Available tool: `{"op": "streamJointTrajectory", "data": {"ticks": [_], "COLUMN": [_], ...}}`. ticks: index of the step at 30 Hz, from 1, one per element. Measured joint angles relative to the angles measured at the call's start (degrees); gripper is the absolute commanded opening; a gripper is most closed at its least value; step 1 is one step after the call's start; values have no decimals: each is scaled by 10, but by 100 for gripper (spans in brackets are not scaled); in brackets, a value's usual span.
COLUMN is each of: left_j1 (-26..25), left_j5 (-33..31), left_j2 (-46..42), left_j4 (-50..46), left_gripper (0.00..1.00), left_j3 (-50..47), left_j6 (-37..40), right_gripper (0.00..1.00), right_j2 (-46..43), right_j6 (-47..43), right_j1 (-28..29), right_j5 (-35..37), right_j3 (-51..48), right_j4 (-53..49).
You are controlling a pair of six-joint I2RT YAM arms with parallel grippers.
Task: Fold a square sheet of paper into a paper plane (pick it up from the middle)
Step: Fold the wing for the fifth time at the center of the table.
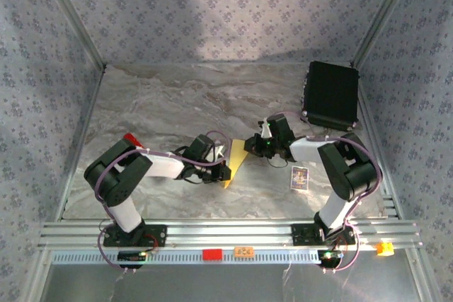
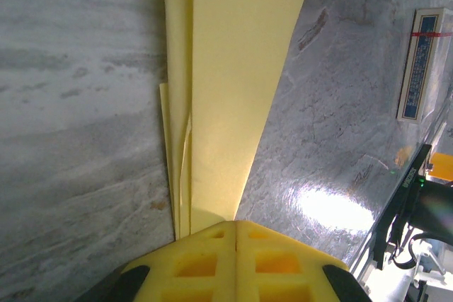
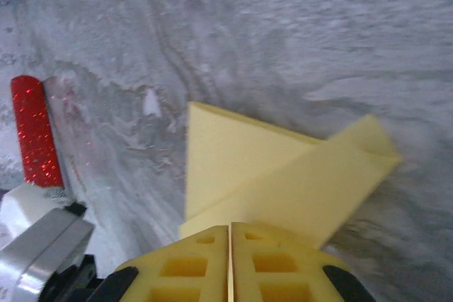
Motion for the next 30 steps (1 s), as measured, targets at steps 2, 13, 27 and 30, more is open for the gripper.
{"op": "streamJointTrajectory", "data": {"ticks": [2, 13, 27, 30], "left_j1": [0, 0, 0, -1], "left_j5": [0, 0, 0, -1], "left_j2": [0, 0, 0, 0], "left_j4": [0, 0, 0, 0], "left_gripper": [0, 0, 0, 0], "left_j3": [0, 0, 0, 0], "left_j6": [0, 0, 0, 0], "right_gripper": [12, 12, 13, 13], "right_j2": [1, 51, 58, 22], "right_j6": [0, -6, -25, -30], "right_j1": [12, -8, -93, -93], "right_j5": [-3, -8, -18, -17], "right_j3": [3, 21, 50, 50], "right_j4": [0, -2, -27, -40]}}
